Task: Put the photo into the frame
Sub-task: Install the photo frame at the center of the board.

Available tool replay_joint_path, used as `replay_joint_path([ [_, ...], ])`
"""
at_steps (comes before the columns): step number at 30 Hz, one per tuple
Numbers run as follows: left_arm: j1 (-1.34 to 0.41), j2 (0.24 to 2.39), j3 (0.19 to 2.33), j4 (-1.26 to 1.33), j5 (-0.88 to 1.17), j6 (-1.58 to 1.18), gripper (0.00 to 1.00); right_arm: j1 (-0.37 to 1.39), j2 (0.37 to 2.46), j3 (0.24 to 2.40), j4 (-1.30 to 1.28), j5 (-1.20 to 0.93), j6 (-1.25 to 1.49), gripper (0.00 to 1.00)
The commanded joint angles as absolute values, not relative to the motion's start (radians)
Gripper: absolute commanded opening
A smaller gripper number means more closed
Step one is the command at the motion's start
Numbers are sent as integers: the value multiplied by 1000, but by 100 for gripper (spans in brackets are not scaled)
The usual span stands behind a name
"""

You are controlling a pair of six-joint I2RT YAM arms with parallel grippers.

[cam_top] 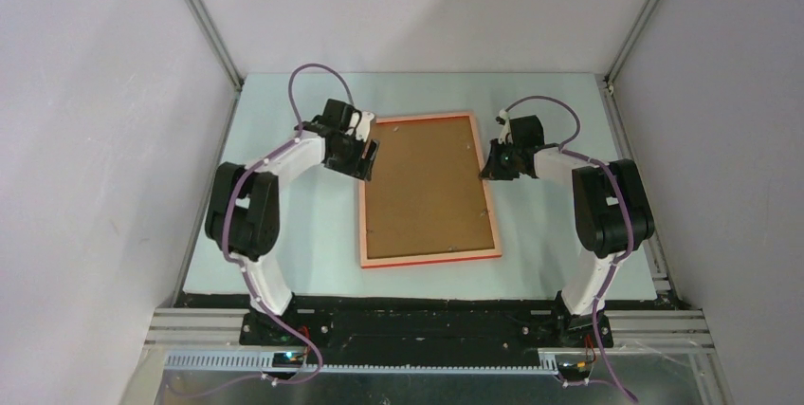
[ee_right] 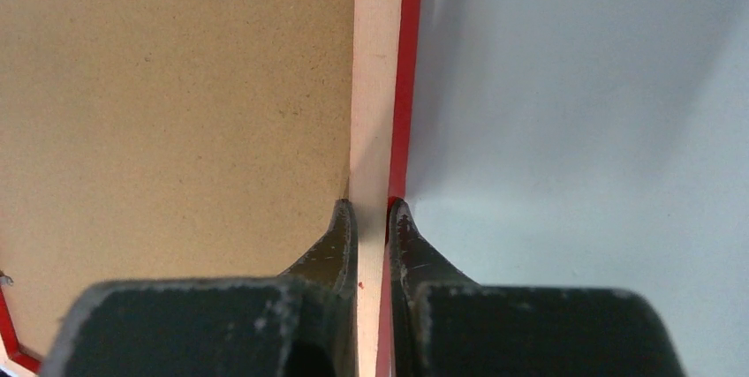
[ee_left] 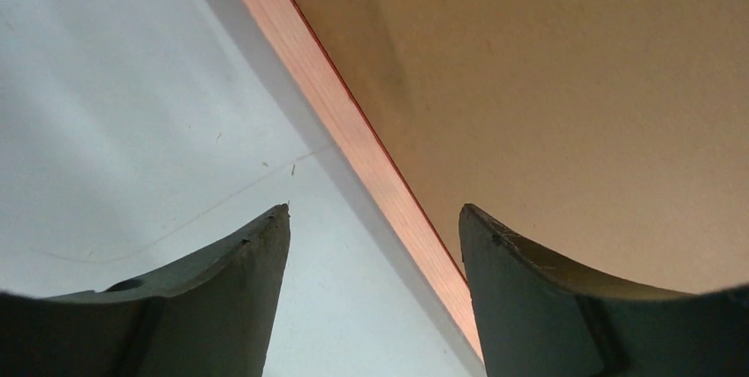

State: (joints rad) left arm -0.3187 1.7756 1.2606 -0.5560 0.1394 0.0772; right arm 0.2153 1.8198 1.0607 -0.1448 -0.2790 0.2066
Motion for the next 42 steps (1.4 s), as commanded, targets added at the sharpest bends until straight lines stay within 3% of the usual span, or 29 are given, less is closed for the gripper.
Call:
replay_joint_path([
  [1, -309, 1845, 1322, -555, 170, 10, 73, 225, 1785, 1077, -80, -393, 206, 0],
  [24, -283, 1933, 1288, -565, 278, -61, 40, 224, 1791, 1077, -79, -388, 188, 1],
  [28, -284, 1924, 1273, -565, 299, -51, 32, 224, 1791, 1077, -75, -386, 192, 9],
  [37, -285, 1928, 1257, -566, 406, -30, 15, 219, 1780, 1077, -70, -353, 210, 47],
  [42, -291, 1930, 1238, -565, 445, -14, 9, 215, 1782, 1092, -83, -342, 216, 56],
])
